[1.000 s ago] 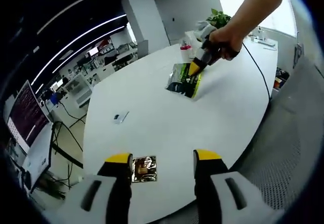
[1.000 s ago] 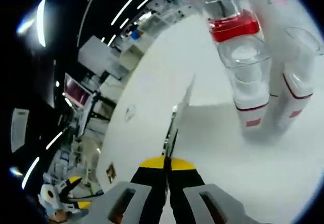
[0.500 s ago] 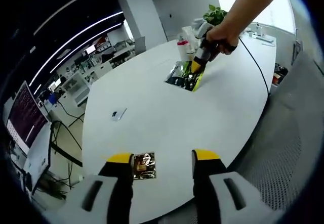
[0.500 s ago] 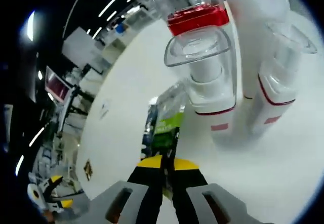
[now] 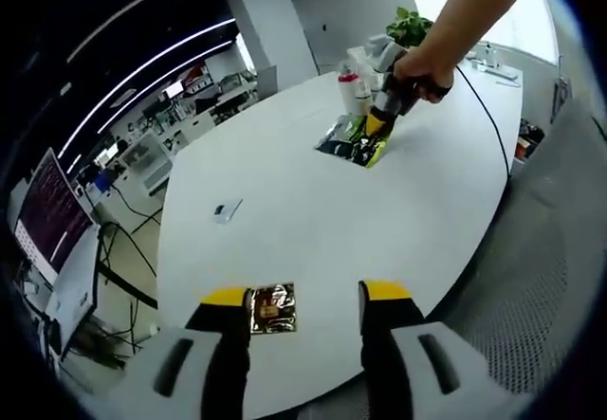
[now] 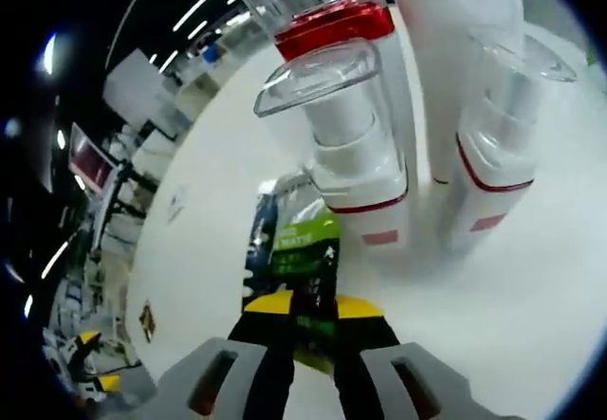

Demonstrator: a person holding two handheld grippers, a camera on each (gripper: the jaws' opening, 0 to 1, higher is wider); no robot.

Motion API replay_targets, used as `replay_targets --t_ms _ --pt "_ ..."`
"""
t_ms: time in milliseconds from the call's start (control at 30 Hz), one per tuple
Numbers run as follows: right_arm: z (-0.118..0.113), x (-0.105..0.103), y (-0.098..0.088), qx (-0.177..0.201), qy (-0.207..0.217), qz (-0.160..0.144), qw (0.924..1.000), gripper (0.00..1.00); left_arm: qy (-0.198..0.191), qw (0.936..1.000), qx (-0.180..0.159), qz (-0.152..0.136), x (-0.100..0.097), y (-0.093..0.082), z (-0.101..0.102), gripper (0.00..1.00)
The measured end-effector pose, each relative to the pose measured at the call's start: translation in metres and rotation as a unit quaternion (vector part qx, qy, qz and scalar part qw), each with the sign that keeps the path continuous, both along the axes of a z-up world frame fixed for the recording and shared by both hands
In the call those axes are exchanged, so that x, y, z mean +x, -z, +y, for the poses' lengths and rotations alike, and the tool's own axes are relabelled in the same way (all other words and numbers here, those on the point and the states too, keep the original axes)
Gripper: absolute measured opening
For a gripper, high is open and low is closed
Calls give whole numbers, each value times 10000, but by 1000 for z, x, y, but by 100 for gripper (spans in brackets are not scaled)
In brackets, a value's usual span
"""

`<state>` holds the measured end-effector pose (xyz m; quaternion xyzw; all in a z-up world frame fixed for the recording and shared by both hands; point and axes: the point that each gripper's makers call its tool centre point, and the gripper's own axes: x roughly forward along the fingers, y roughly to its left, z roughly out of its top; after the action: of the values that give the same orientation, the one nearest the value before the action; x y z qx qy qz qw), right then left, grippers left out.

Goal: Arrange the skincare products in the storage area until every visible bottle or jar stands upright without overlapping.

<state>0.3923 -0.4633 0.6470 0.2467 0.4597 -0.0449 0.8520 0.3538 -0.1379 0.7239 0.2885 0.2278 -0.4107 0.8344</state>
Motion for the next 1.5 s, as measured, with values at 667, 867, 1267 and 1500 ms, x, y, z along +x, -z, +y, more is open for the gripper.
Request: replay_targets --t_ms 667,867,1267,1500 --pt "20 29 -30 -2642 -2886 -1029 9145 21 140 9999 -1 -36 -3 -1 -2 35" --pt "18 54 0 -2882 -3535 -488 8886 34 130 9998 102 70 -4 4 0 31" --pt "24 77 13 -2210 -2337 30 9468 37 29 9999 59 77 -2 4 3 28" --pt "24 83 -4 -2344 -2496 -404 9387 38 43 9999 69 64 -3 3 3 28"
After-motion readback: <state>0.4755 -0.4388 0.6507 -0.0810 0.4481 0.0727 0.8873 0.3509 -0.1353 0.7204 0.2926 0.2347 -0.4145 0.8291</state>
